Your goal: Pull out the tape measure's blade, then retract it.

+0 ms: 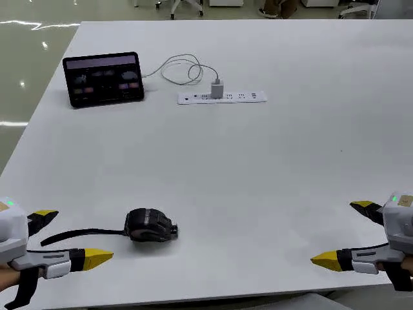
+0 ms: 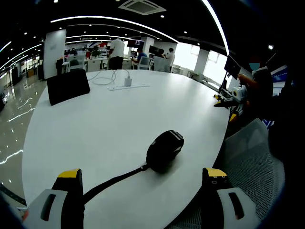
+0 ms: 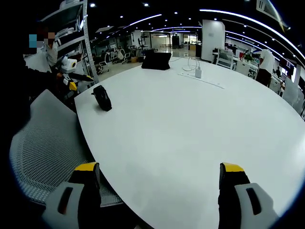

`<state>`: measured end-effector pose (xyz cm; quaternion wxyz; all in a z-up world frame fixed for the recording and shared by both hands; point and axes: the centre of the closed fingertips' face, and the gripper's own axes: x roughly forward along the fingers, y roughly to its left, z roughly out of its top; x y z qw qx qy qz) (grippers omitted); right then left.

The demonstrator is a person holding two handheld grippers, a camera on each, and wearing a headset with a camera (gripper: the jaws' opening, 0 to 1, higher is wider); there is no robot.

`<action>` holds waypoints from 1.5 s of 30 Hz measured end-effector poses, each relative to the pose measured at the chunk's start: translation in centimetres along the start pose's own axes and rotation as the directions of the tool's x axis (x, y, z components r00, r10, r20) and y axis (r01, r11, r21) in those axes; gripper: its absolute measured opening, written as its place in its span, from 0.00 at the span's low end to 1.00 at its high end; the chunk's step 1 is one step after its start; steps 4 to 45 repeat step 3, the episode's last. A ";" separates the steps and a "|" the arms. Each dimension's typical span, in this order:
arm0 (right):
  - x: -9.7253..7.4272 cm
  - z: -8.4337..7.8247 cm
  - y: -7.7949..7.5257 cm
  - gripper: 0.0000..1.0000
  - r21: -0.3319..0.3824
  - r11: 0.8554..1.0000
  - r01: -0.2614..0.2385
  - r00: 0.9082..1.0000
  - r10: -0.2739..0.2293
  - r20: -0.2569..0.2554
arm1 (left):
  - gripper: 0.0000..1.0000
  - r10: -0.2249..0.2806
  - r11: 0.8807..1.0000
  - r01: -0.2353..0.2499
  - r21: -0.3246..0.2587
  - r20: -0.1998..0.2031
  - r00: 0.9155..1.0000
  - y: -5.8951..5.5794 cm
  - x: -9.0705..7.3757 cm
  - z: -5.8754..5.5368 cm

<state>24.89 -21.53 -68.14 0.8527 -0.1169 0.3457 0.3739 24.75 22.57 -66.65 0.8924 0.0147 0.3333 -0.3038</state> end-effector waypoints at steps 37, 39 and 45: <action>0.1 0.0 0.0 1.00 -0.003 1.000 -0.002 1.000 0.002 0.000 | 1.00 0.000 1.000 0.000 0.003 -0.001 1.000 0.0 -0.1 0.0; 0.1 0.0 0.0 1.00 -0.003 1.000 -0.002 1.000 0.002 0.000 | 1.00 0.000 1.000 0.000 0.003 -0.001 1.000 0.0 -0.1 0.0; 0.1 0.0 0.0 1.00 -0.003 1.000 -0.002 1.000 0.002 0.000 | 1.00 0.000 1.000 0.000 0.003 -0.001 1.000 0.0 -0.1 0.0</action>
